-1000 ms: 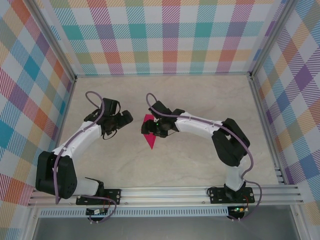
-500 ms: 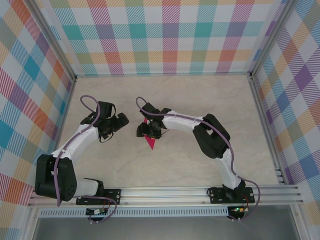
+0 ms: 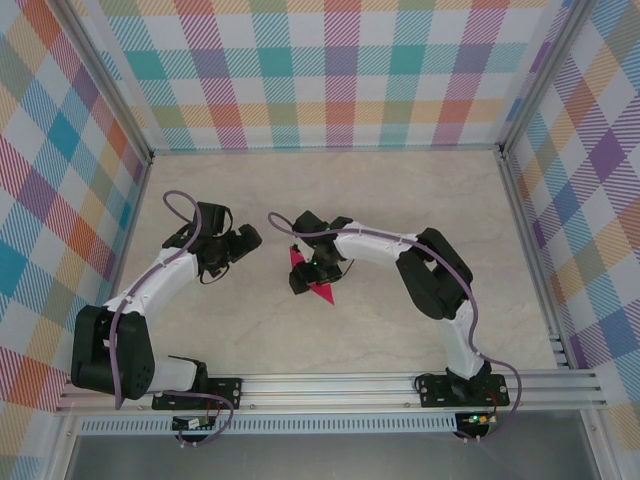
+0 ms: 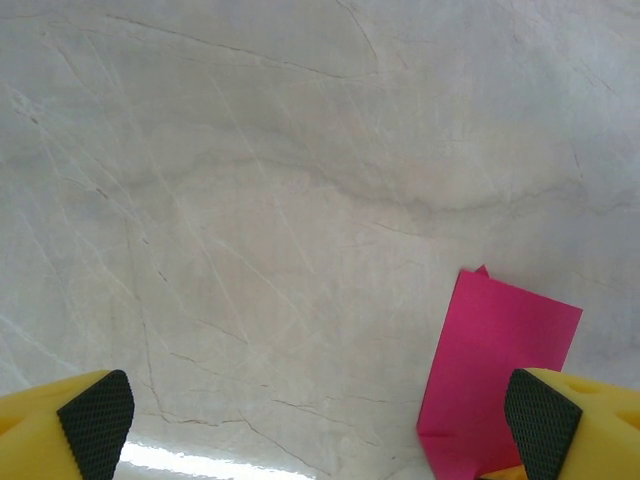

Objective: Fold a paper plane with a square sheet of paper (pick it up from the middle)
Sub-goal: Move the paper to the center of the table.

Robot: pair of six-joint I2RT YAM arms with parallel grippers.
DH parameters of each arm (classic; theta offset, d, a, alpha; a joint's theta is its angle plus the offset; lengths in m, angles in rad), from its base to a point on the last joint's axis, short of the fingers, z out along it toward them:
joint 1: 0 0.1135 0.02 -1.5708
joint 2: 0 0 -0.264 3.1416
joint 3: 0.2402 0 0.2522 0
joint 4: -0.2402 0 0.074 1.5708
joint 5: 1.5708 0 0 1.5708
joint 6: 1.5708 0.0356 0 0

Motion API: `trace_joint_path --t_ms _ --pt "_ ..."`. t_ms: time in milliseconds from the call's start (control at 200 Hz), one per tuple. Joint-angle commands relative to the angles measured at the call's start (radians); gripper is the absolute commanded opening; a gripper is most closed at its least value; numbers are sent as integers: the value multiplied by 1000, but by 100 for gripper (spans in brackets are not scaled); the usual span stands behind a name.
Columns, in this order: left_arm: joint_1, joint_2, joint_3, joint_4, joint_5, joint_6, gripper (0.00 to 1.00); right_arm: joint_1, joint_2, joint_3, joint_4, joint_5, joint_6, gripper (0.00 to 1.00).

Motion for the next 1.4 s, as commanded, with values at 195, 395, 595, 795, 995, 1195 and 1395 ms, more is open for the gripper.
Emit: trace_joint_path --t_ms 195,395,595,795,995,1195,1395 --pt "19 -12 -52 59 87 12 100 -23 -256 -126 140 16 192 68" --pt "19 -21 -97 137 184 0 100 -23 -251 -192 210 117 413 65" --pt "15 -25 -146 225 258 -28 100 -23 -206 -211 275 113 484 63" --pt "-1 -4 -170 276 324 -51 100 -26 -157 -207 289 120 503 62" --pt "-29 38 -176 315 379 -96 96 -42 -138 -235 315 111 513 60" --pt "-69 88 -173 363 432 -135 90 -76 -138 -310 398 36 543 59" --pt "-120 151 -165 410 450 -170 83 -127 -136 -389 495 -66 592 59"
